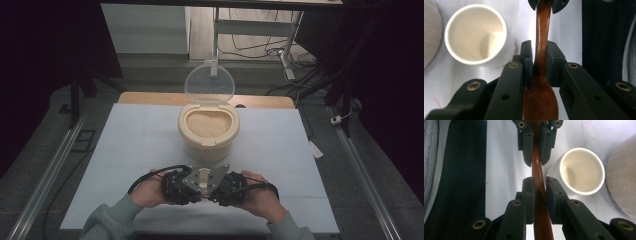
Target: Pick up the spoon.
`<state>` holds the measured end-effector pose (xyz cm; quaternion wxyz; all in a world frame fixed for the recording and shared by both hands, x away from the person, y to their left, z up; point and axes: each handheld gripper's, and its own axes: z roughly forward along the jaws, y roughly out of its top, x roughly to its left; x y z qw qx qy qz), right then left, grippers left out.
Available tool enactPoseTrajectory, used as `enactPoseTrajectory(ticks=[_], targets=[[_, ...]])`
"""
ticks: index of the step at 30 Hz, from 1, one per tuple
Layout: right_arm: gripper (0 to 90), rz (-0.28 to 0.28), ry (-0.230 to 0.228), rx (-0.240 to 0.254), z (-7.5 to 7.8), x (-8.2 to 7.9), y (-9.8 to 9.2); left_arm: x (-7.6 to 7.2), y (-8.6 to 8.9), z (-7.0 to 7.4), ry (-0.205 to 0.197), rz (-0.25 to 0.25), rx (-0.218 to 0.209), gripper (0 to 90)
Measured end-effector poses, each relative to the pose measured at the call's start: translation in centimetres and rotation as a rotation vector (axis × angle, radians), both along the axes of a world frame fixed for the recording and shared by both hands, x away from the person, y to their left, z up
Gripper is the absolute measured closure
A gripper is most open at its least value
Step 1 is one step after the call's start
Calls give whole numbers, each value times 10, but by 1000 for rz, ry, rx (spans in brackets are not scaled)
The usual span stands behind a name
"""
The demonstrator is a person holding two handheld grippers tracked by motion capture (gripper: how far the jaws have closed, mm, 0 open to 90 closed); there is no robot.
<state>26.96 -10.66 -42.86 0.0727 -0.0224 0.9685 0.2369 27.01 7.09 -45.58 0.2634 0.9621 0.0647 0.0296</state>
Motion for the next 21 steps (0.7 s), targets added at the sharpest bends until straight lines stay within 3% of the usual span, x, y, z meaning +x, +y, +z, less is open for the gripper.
enactPoseTrajectory(ticks=[3, 5, 6, 7, 8, 9, 10, 11, 12, 13, 14, 16, 21], targets=[[761, -47, 2, 31, 2, 1, -4, 1, 1, 2, -11, 1, -7, 778], [729, -76, 5, 96, 5, 5, -8, 1, 2, 3, -25, 9, -13, 781], [647, -128, 11, 171, 11, 7, -14, 1, 3, 4, -33, 22, -23, 782], [647, -128, 11, 171, 11, 7, -14, 1, 4, 5, -40, 27, -28, 782], [597, -179, 7, 235, 16, 7, -20, 1, 5, 6, -53, 39, -37, 783], [597, -179, 7, 235, 16, 7, -20, 2, 6, 7, -61, 52, -48, 783], [541, -250, -23, 328, 22, 9, -29, 2, 9, 9, -75, 76, -66, 783], [513, -278, -22, 366, 24, 9, -32, 2, 9, 9, -75, 76, -66, 783], [513, -278, -22, 366, 24, 9, -32, 3, 10, 10, -84, 90, -75, 783], [468, -368, -32, 444, 29, 10, -42, 3, 12, 11, -89, 104, -85, 784], [468, -368, -32, 444, 29, 10, -42, 3, 13, 12, -101, 117, -94, 784], [433, -453, -38, 504, 32, 10, -51, 4, 15, 14, -117, 148, -111, 784], [383, -565, -50, 557, 28, 11, -65, 5, 18, 14, -139, 186, -135, 784]])
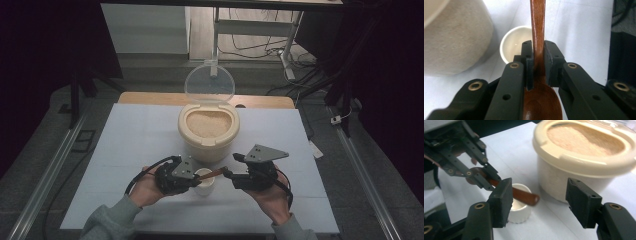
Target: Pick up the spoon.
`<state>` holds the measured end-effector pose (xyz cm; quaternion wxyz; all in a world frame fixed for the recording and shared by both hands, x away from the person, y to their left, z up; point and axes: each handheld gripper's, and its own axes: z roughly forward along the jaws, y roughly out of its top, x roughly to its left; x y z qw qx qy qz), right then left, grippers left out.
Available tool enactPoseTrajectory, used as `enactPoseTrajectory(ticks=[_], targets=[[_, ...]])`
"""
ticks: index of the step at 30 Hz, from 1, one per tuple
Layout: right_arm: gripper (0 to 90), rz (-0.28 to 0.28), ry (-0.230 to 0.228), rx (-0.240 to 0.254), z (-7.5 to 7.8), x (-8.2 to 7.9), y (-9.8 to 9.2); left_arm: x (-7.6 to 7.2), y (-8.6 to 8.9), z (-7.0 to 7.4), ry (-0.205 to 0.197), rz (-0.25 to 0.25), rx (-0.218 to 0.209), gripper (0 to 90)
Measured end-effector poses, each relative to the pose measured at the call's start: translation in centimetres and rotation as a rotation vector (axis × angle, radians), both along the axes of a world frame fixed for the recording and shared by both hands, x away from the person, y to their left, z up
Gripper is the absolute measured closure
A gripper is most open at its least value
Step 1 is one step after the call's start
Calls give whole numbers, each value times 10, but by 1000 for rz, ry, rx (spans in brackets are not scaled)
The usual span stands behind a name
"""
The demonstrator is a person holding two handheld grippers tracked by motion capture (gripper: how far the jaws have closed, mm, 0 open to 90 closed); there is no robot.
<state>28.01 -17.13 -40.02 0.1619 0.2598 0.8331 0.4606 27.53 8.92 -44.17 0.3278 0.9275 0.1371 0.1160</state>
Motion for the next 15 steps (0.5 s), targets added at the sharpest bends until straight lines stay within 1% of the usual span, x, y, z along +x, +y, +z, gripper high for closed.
enactPoseTrajectory(ticks=[4, 6, 8, 12, 15], targets=[[355, -48, 26, 31, -5, 0, -6, 0, 0, 0, -10, 16, -13, 784], [352, -64, 33, 42, -8, 0, -6, 0, 0, 0, -17, 22, -21, 785], [352, -67, 50, 66, -10, -1, -5, -1, 0, 1, -27, 30, -30, 784], [352, -66, 73, 77, -15, -1, -2, -2, 1, 3, -42, 42, -50, 784], [359, -60, 89, 98, -19, 0, 2, -3, 1, 4, -51, 48, -69, 784]])
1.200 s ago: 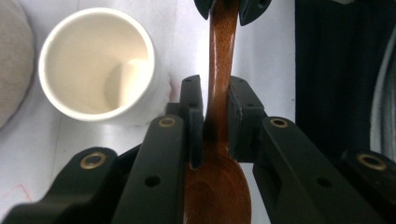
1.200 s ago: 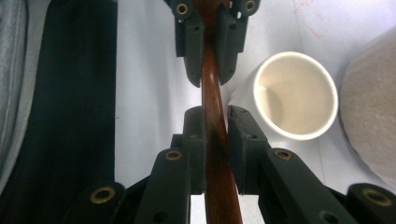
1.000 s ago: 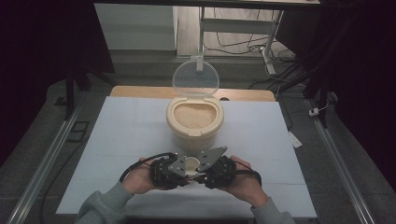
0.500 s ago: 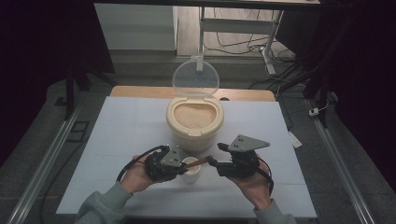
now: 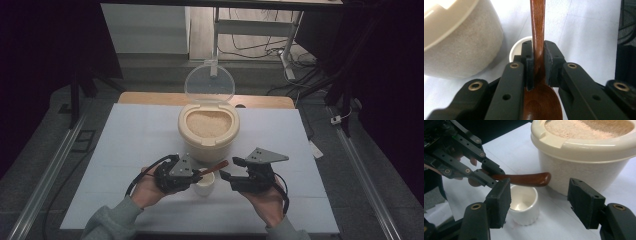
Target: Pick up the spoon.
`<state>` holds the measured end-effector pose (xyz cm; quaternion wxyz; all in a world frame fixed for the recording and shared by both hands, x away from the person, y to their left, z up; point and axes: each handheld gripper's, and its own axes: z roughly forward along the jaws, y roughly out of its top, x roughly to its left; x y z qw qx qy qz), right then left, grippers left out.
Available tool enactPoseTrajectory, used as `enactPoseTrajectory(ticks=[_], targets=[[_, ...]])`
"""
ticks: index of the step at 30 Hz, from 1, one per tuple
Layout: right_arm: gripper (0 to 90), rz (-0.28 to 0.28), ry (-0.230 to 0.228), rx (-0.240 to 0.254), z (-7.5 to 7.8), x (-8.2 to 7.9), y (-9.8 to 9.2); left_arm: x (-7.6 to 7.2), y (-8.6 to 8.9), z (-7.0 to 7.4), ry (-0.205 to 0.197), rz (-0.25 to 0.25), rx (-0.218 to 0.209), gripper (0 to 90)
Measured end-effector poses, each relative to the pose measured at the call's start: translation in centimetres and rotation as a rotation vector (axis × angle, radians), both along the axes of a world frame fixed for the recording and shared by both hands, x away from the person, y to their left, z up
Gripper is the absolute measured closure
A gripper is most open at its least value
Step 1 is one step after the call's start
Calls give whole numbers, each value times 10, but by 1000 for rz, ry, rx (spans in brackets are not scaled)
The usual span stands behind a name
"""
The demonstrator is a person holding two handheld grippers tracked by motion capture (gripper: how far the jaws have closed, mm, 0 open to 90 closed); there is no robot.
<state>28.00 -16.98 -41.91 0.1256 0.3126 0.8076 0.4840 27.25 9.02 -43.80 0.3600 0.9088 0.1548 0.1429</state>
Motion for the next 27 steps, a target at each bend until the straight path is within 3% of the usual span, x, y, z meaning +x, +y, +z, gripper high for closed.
enactPoseTrajectory(ticks=[8, 14, 27], targets=[[410, 13, 30, 42, -8, 1, 10, -4, -2, 3, -18, -12, -21, 784], [498, 26, 41, 79, -9, 1, 13, -7, -5, 5, -31, -23, -25, 784], [633, 53, 69, 201, -8, 1, 13, -8, -5, 4, -41, -17, -12, 786]])
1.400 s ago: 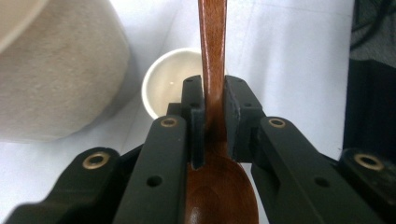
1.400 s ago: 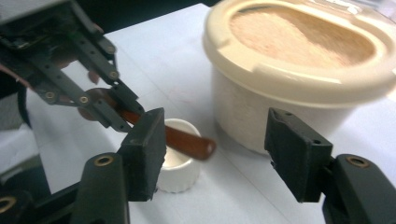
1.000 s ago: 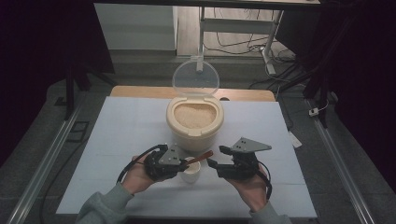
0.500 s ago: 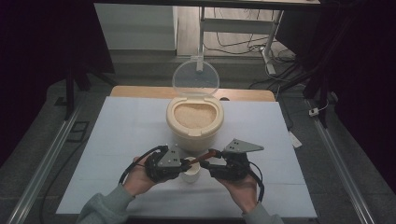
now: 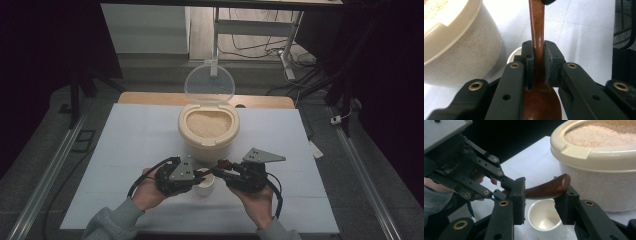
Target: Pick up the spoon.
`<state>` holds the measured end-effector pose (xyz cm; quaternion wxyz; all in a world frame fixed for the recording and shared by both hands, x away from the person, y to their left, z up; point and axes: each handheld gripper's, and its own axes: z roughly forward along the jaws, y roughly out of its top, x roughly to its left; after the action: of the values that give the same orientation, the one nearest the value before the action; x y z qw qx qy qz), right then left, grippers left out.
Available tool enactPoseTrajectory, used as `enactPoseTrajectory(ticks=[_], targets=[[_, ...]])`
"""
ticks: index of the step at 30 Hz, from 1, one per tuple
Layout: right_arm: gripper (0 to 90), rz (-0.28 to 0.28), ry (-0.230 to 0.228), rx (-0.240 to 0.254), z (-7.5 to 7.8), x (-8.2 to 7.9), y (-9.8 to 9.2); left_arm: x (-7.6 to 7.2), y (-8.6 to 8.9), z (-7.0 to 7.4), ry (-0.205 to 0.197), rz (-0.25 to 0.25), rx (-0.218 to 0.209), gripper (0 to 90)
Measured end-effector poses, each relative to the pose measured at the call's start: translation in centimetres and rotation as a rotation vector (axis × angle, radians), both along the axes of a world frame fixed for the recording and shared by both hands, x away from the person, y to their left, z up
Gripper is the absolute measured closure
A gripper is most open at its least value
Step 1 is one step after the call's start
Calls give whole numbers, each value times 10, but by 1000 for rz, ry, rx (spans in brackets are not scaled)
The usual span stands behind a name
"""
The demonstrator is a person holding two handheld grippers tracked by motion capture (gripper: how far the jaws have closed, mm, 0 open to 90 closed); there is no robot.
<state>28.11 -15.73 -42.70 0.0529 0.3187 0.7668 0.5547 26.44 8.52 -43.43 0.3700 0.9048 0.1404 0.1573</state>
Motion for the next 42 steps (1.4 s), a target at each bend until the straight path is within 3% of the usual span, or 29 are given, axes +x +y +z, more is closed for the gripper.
enactPoseTrajectory(ticks=[9, 14, 20, 27, 29, 30, 36, 39, 42], targets=[[750, 53, -42, 73, 1, -3, -1, 0, -1, 0, -3, -8, 12, 788], [811, 94, -43, 115, 0, -3, -1, -1, -1, 0, -13, -4, 11, 790], [824, 108, -55, 120, 0, -4, -1, -1, -1, -1, -9, -13, 12, 792], [830, 113, -76, 147, 1, -5, -2, -1, 2, 1, 4, -4, -36, 763], [831, 104, -93, 155, 2, -6, -5, -1, 6, 1, 16, 9, -62, 681], [831, 104, -93, 155, 2, -6, -5, -1, 8, 2, 18, 13, -69, 681], [832, 88, -113, 197, 4, -6, -13, -6, 29, 5, 22, 114, -164, 380], [832, 82, -127, 208, 7, -7, -16, -8, 41, 4, 37, 158, -201, 293], [831, 77, -145, 212, 10, -8, -19, -11, 55, -1, 53, 198, -211, 272]])
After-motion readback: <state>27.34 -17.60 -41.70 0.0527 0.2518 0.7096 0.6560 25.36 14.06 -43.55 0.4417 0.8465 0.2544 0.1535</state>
